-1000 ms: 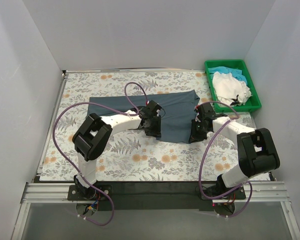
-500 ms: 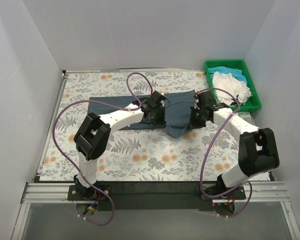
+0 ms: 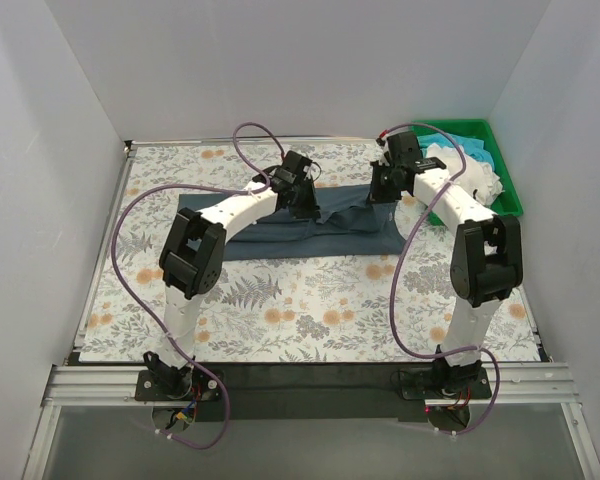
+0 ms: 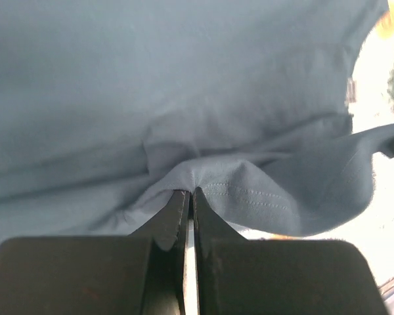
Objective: Fold and stack the t-shirts
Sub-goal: Fold the tshirt
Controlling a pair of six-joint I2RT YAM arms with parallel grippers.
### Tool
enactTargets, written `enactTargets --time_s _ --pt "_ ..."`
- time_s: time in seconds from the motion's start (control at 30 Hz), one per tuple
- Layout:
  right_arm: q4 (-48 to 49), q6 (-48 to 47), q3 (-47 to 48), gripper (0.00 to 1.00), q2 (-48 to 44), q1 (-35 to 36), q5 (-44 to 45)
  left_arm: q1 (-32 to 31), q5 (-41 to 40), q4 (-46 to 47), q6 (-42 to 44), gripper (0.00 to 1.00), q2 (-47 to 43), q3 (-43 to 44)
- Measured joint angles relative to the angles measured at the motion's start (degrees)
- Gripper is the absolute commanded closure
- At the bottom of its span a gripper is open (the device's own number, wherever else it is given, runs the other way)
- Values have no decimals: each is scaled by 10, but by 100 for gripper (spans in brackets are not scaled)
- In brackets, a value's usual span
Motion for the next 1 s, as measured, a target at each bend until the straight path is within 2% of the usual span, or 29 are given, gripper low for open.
enactTargets --time_s 0.27,0.57,1.0 --pt "14 -39 111 99 87 -3 9 34 16 18 -9 100 46 50" --pt "46 -57 162 99 160 -3 0 56 24 38 -23 100 81 79" --pt "61 -35 155 99 176 -16 -22 72 27 48 -42 97 84 77"
